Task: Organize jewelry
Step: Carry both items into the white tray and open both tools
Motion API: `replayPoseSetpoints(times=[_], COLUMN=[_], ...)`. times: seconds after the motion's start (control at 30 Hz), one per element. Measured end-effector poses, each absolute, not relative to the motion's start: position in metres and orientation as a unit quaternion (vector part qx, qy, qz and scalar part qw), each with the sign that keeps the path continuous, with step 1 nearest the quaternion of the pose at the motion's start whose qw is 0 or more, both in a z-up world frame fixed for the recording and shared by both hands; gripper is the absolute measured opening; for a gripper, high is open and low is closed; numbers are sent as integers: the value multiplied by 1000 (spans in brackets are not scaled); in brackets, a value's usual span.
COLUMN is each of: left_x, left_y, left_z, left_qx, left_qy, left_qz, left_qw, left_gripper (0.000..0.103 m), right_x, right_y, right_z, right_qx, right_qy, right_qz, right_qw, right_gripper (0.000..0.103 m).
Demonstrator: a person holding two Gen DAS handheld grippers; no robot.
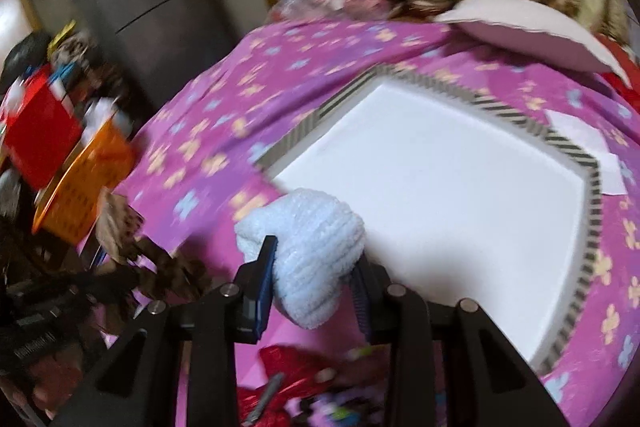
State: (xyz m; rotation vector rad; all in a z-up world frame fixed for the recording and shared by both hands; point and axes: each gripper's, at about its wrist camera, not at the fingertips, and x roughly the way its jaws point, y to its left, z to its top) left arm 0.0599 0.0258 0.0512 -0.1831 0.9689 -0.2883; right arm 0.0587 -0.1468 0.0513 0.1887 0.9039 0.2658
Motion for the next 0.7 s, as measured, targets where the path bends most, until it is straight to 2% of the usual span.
replayPoseSetpoints(times=[0.13, 0.4, 0.7], left_x=[103, 174, 177], left_y=[-2, -56, -63], left_z=[54, 28, -12], left_qx=[-84, -63, -25], left_qy=[468, 481, 533], left_qz=[-154, -143, -134], left_qw=[866, 863, 835], left_gripper=[42, 42, 42], right_x=[82, 111, 95], right_y=[-171, -185, -181], right_z=[44, 5, -14], right_qx=[106, 123, 120], right_qy=[435, 473, 504], right_qz=[89, 74, 110], right_qw=[890, 869, 848], right_gripper=[35, 35, 35])
